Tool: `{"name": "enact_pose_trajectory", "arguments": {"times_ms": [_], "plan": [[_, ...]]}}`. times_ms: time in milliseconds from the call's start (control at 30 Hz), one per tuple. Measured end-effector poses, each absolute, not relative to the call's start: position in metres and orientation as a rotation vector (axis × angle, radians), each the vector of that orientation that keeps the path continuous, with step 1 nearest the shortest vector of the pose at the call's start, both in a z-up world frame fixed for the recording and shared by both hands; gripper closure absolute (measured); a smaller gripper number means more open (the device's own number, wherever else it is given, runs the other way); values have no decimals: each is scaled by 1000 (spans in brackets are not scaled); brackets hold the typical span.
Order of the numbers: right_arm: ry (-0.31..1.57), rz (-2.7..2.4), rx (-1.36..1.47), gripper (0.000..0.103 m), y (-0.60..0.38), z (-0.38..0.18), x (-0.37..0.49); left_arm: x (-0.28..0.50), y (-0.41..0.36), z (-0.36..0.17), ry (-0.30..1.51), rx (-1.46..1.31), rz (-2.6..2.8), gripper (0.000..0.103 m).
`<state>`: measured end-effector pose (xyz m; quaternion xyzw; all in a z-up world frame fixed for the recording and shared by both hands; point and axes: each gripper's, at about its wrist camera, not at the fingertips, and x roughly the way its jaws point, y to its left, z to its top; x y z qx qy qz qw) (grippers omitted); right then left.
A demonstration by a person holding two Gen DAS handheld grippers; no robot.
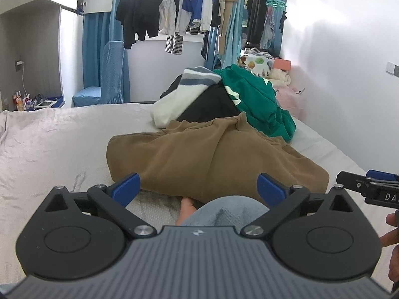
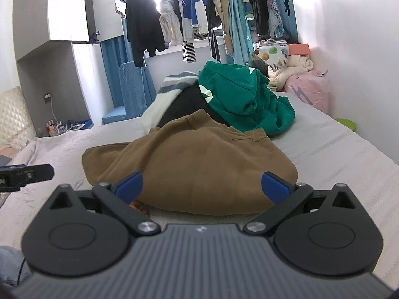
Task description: Fold large clothes
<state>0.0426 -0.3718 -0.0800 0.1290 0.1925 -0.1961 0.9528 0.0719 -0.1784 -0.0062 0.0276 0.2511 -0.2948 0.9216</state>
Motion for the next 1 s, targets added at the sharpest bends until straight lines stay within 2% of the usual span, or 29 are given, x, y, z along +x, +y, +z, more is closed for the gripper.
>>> {"name": "enact_pose_trajectory", "arguments": {"times_ms": [1000], "plan": [[410,-402,273,0,-374,-84,39,66,-184,-9,519,57,-608,1]]}}
